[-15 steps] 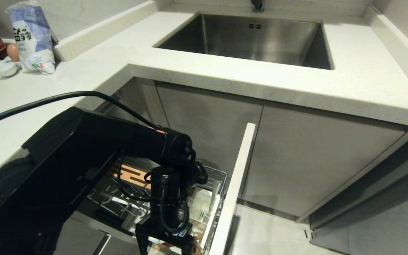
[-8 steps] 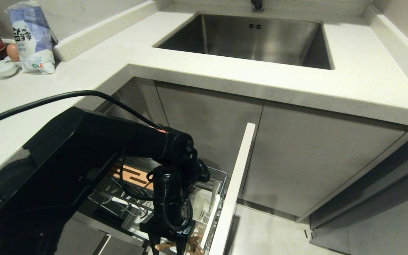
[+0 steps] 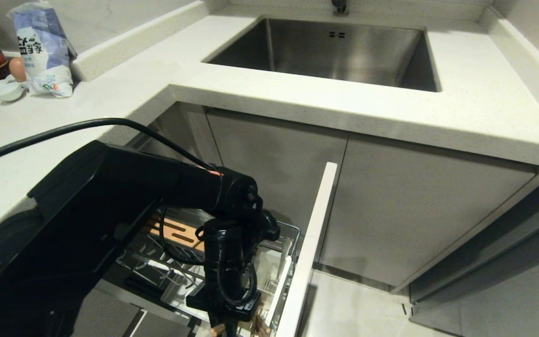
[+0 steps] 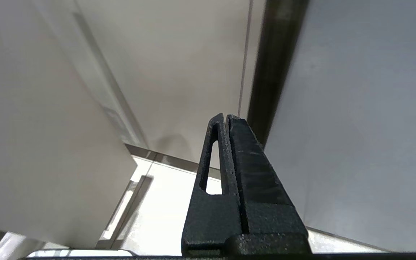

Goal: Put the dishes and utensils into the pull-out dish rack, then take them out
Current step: Take the chopsticks out of the cupboard

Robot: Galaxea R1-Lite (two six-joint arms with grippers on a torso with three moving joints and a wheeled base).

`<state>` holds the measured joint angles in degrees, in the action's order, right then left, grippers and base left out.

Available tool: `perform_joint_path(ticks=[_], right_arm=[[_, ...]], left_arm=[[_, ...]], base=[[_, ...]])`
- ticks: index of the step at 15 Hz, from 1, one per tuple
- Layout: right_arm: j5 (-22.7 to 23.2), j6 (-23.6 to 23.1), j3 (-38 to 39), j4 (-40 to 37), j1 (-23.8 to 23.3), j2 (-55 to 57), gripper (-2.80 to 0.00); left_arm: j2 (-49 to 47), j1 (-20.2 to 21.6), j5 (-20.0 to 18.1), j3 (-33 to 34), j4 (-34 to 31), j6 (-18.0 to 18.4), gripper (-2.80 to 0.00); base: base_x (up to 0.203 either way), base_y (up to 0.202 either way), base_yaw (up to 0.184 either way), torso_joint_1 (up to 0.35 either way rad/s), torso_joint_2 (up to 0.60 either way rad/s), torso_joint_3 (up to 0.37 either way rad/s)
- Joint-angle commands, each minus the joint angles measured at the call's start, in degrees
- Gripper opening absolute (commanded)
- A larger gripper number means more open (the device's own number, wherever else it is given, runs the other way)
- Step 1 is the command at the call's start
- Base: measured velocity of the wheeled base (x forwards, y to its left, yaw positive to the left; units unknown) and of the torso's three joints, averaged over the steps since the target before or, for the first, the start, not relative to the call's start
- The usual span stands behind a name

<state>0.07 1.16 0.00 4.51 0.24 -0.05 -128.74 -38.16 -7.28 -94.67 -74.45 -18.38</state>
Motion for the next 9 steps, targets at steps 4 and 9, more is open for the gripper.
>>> perform_joint_path(ticks=[4,9], right_arm=[[0.01,0.06,1.49,0.06,0.02,-0.04,-2.8],[0.01,-0.02,1.49,0.06,0.02,-0.04,-2.8]], left_arm=[[4.71,-1.21,0.16,0.03,-5.14,-0.08,-2.8],[14.56,-2.84,0.13,-0.44,-9.72,-0.06,-2.8]], base=[[0.0,0.0,0.0,0.0,0.0,0.0],[0.0,0.0,0.0,0.0,0.0,0.0]])
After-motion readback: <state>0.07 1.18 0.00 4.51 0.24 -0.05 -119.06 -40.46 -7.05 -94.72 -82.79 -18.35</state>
